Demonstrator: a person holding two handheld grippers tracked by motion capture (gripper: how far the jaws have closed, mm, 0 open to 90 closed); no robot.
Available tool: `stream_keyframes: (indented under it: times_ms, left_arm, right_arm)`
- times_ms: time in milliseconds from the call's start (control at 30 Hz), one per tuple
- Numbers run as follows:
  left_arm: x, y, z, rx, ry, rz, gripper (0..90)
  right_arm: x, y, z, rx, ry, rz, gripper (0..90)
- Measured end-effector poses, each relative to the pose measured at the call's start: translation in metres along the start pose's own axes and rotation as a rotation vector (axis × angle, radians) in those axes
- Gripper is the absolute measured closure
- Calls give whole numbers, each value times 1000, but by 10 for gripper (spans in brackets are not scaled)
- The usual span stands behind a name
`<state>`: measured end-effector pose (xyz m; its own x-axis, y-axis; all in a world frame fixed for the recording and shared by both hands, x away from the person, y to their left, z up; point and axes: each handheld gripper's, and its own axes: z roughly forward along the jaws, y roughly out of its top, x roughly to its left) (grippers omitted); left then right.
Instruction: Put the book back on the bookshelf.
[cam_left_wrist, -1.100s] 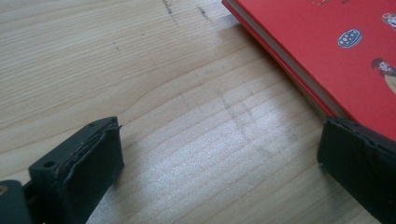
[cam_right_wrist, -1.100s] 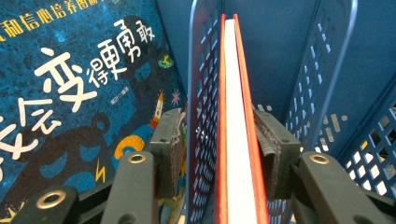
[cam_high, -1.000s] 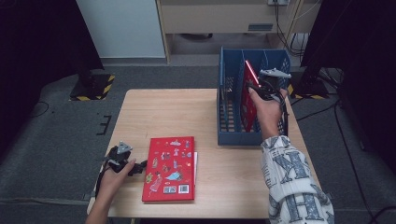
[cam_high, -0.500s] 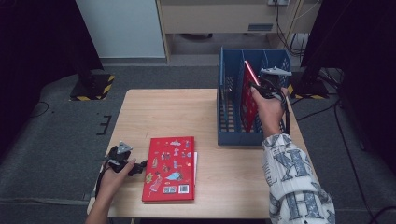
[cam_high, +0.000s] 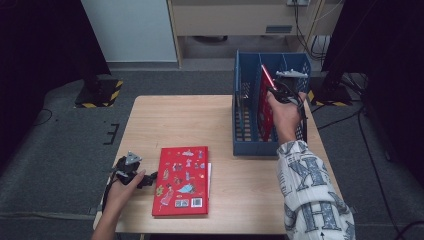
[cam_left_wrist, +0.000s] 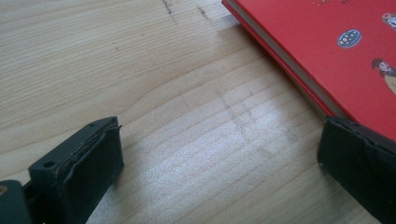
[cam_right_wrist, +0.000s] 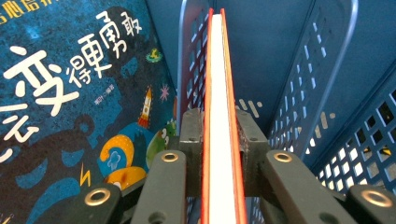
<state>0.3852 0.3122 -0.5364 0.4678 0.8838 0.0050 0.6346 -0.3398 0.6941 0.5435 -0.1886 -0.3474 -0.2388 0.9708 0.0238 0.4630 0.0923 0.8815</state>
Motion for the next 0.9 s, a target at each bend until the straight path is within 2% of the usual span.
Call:
stream_keyframes:
  times_ms: [167,433,800,900]
  left_arm:
    - [0,0,0,0,0,0,0]
    - [0,0,0,0,0,0,0]
    - [0,0,0,0,0,0,0]
    - [0,0,0,0,0,0,0]
  right_arm:
    - [1,2,1,2,10,17,754]
    - [3,2,0,1,-29,0,788]
    - [10,0,4,-51,-72,-16,791]
    - [9,1,7,-57,-85,-5,791]
